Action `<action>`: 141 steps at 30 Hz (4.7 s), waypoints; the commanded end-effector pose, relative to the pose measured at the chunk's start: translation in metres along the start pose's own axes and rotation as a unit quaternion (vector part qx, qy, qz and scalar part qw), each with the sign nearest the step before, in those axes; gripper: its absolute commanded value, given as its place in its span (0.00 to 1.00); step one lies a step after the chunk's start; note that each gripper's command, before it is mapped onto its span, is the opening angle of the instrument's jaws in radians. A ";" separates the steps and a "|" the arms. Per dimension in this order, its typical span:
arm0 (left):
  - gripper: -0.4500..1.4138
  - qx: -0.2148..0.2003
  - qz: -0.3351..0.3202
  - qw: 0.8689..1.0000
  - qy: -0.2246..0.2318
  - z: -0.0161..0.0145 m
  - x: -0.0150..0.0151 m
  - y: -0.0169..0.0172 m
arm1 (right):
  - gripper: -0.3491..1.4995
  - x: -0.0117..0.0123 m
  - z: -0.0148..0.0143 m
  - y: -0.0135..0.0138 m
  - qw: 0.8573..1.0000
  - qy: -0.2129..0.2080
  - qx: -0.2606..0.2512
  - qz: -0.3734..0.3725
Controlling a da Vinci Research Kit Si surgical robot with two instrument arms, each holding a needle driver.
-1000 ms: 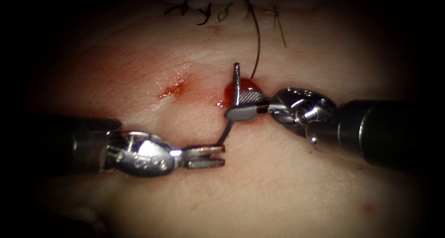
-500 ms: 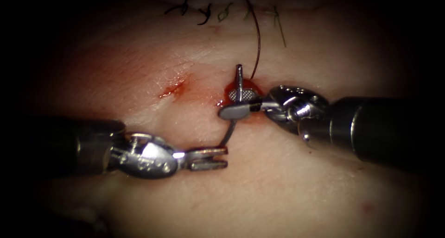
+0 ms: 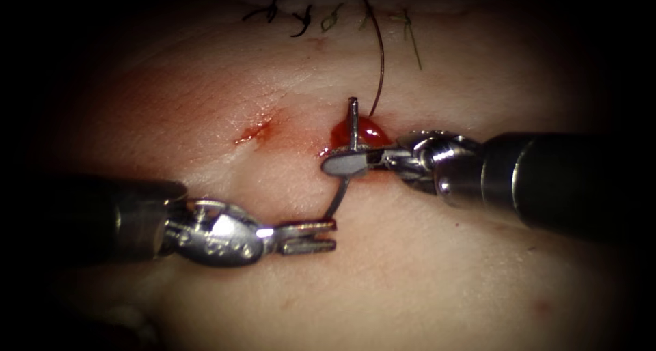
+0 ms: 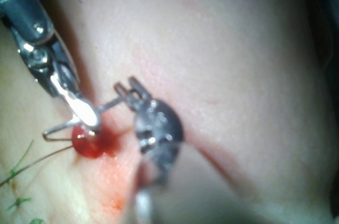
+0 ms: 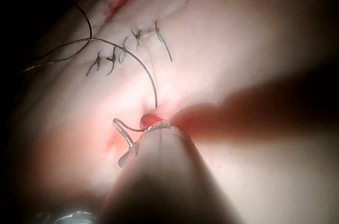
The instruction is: Wound Closure
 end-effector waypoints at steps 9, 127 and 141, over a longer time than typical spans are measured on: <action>0.00 -0.003 0.001 1.000 0.004 0.0008 0.0001 0.0009 | 0.00 0.0017 -0.0003 0.0003 1.000 0.020 -0.020 0.000; 0.20 -0.111 -0.282 0.950 -0.073 0.0033 -0.0146 0.0019 | 0.00 0.0057 0.0030 -0.0006 0.697 0.007 -0.308 -0.647; 0.19 -0.108 -0.292 0.948 -0.068 0.0039 -0.0129 0.0007 | 0.00 0.0053 0.0037 -0.0007 0.661 0.046 -0.326 -0.674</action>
